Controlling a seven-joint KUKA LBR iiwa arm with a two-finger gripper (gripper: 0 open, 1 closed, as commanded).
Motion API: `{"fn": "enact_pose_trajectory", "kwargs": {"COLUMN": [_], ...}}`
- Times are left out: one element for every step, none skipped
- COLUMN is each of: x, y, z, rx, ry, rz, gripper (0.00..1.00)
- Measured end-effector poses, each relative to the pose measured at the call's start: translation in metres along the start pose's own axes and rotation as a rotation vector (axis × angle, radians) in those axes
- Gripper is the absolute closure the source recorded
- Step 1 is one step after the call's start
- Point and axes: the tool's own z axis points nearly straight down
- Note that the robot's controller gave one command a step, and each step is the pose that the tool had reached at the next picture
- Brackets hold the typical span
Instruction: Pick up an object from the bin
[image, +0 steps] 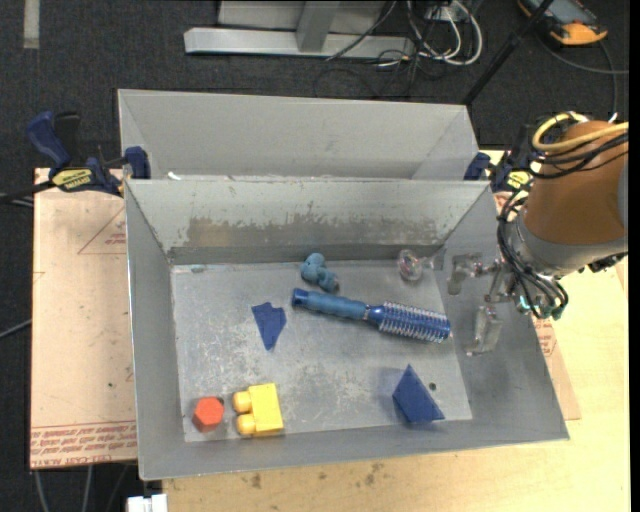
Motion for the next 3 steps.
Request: {"fn": "enact_pose_trajectory", "kwargs": {"x": [-0.018,-0.016,-0.007], "y": [0.065,0.064,0.064], "z": [0.101,0.066,0.068], "rx": [-0.003,0.000,-0.001], "ry": [-0.005,-0.010,-0.006], "rz": [0.042,0.204,0.413], "gripper": [0.00,0.00,0.00]}}
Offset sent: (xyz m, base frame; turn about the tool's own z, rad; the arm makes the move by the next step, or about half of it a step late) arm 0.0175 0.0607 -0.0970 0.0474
